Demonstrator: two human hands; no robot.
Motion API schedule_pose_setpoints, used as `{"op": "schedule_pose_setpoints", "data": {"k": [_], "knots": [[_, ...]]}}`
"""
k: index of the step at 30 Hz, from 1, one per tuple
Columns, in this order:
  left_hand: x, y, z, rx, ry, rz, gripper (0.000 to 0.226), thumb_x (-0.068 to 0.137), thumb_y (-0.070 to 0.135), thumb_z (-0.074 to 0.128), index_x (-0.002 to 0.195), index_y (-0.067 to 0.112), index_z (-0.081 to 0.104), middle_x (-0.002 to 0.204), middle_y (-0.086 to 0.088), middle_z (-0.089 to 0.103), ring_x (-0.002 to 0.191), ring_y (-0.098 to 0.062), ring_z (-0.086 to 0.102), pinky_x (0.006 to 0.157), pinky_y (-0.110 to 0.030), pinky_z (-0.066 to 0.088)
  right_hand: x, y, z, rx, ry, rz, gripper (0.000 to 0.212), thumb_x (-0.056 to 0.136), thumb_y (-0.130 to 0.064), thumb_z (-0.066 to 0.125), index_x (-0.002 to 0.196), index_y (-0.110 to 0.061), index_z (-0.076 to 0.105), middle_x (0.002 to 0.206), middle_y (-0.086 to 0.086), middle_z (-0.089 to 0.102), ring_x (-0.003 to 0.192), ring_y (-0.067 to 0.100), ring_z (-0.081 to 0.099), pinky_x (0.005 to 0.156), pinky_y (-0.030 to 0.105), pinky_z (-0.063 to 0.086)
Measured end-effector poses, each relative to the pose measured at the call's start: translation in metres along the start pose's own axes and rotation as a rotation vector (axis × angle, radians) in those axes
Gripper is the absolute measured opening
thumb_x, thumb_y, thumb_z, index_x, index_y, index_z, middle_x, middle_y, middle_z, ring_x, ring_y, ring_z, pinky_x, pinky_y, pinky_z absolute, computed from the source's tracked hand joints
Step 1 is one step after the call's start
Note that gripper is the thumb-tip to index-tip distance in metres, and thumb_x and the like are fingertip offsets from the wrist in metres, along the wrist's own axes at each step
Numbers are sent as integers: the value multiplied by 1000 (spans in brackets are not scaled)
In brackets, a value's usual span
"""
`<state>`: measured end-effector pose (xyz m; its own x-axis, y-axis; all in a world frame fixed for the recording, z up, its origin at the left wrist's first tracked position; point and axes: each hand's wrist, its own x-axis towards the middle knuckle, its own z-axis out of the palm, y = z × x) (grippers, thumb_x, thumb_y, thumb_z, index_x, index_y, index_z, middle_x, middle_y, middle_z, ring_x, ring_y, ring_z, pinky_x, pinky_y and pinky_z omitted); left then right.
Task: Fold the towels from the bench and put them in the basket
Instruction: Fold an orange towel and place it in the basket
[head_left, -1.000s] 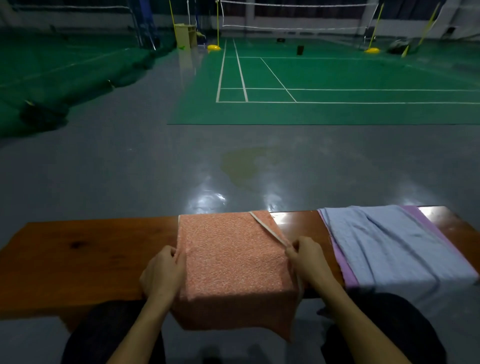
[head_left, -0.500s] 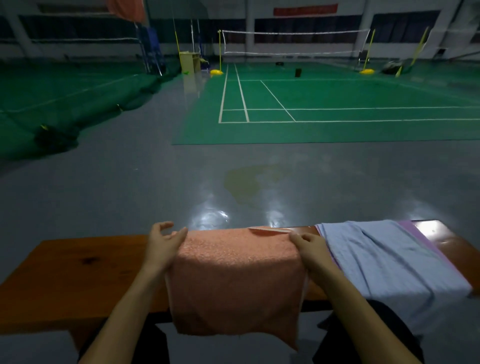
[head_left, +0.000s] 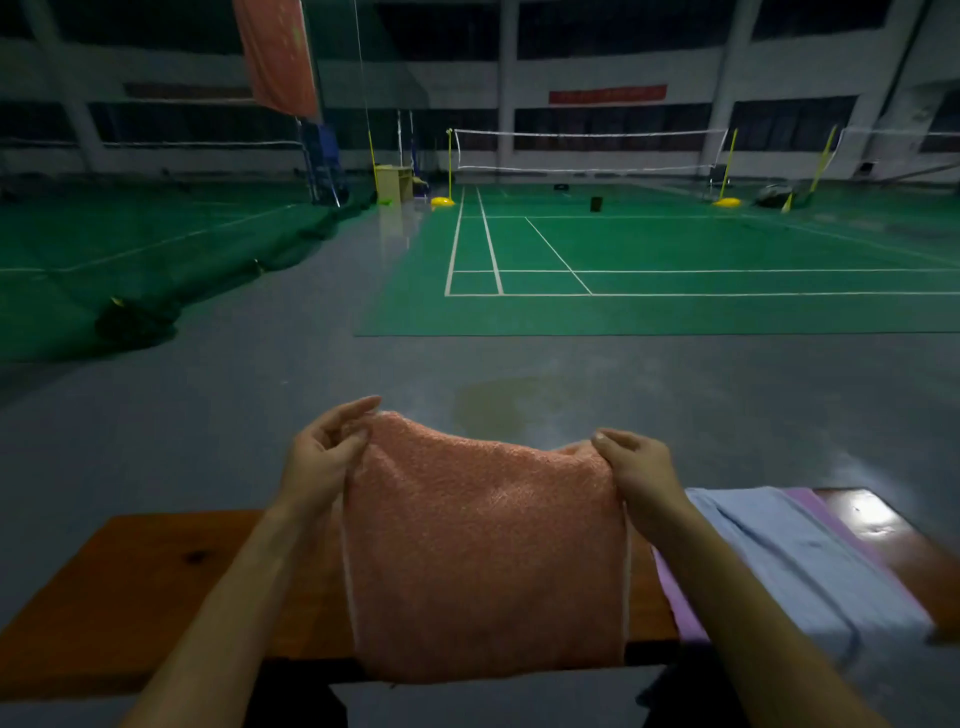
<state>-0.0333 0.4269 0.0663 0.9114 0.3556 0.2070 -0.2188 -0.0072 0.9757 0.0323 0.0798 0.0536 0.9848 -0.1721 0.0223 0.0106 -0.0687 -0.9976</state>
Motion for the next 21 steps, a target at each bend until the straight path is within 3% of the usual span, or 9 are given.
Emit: {"op": "schedule_pose_setpoints", "data": {"k": [3,5,7,13,16,21], "knots": [[8,12,-6,37,26,-17,31,99,2,61,110,24,81,108,-2,76,94,-18,66,72,-31,57,1,-16,-5,-26,-21,-111,35,101,-14,68,136,-14,63,125,2,65,93,11,69,83,32,56],[13,20,-8,43,41,5,22,99,10,67,108,24,81,110,-4,73,96,-21,67,75,-37,58,4,-24,-8,8,-86,-146,29,101,-8,65,128,-19,70,116,5,74,98,22,75,84,39,62],[18,29,-7,70,55,68,16,96,15,75,110,23,80,107,-5,76,97,-22,71,78,-40,61,6,-32,-9,38,-125,-162,30,102,-3,60,120,-21,75,112,6,76,105,26,73,81,37,61],[36,61,-4,142,-55,127,42,84,7,86,123,18,74,107,-13,78,95,-23,75,83,-39,64,12,-49,-10,73,-30,-279,30,93,-3,73,116,-22,79,110,3,79,106,22,74,96,47,61],[39,74,-1,194,-90,154,44,83,3,85,125,13,73,106,-11,77,93,-20,73,82,-31,64,13,-58,-13,41,6,-369,33,90,-4,78,119,-22,78,108,1,79,102,17,75,92,39,63],[41,85,-1,364,18,291,34,83,16,89,115,17,79,105,1,77,93,-12,74,75,-20,61,16,-71,-18,-84,13,-515,45,89,-6,81,133,-6,69,113,3,75,93,-1,74,82,17,60]]}}
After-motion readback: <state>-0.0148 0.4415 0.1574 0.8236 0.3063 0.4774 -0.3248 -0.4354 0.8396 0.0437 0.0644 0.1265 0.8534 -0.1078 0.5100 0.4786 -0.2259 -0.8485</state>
